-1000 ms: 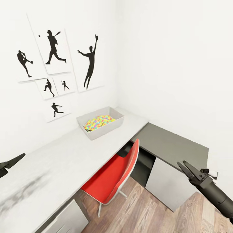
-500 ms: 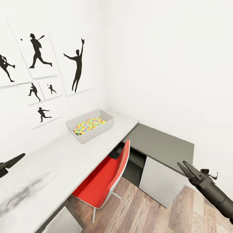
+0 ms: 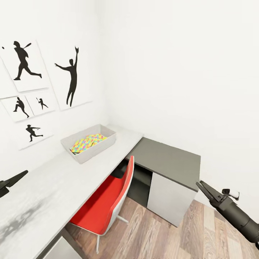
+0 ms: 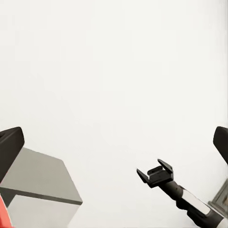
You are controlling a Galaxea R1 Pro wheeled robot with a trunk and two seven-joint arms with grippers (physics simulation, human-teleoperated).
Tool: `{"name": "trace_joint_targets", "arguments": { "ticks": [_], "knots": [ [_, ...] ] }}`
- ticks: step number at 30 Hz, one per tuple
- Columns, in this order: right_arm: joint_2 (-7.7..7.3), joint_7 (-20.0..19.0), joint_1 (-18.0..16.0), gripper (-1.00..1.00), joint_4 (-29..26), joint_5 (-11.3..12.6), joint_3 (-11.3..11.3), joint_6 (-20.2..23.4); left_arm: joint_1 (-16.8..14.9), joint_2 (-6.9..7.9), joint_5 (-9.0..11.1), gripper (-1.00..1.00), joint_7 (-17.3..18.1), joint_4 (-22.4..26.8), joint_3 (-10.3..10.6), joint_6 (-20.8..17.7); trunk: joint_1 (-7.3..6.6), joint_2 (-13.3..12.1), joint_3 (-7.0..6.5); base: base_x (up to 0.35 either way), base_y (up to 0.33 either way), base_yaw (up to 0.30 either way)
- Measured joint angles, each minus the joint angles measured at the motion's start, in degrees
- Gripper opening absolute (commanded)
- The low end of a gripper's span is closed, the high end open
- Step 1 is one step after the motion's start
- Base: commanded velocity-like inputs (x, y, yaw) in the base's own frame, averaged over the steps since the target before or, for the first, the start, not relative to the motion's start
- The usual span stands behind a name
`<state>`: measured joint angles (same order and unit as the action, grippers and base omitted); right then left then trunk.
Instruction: Put all the toys in the child's room - the three board games (two on the bed and one on the table), the two jigsaw puzzles on the table, and the tennis ball on the table - inside the toy box on the table in the child's room.
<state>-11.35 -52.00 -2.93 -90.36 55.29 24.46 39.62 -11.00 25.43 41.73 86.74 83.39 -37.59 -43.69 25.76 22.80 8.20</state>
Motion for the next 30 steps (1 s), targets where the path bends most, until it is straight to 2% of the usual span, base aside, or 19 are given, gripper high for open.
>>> {"name": "trace_joint_targets", "arguments": {
  "ticks": [14, 17, 23, 30],
  "knots": [
    [0.01, 0.06, 0.0, 1.0, 0.0, -0.92, 0.04, -0.08, 0.03, -0.19, 0.01, 1.0, -0.06, 0.0, 0.0, 0.08, 0.0, 0.0, -1.12, -0.188, -0.117, -0.193],
    [0.01, 0.05, -0.01, 1.0, 0.0, -0.93, 0.02, -0.38, 0.02, -0.21, 0.02, 1.0, -0.07, 0.0, -0.01, 0.09, -0.01, 0.0, -1.23, -0.047, -0.109, -0.057],
    [0.02, 0.06, -0.01, 1.0, 0.01, -0.86, -0.28, -4.19, 0.04, -0.21, 0.02, 1.0, -0.09, 0.0, -0.01, 0.09, -0.01, 0.0, -1.27, -0.009, -0.056, -0.011],
    [0.01, 0.17, -0.01, 1.0, 0.01, -0.78, -0.28, -4.67, 0.04, -0.22, 0.01, 1.0, -0.09, 0.01, -0.01, 0.09, -0.01, 0.0, -1.27, -0.001, -0.005, -0.001]
  ]
}}
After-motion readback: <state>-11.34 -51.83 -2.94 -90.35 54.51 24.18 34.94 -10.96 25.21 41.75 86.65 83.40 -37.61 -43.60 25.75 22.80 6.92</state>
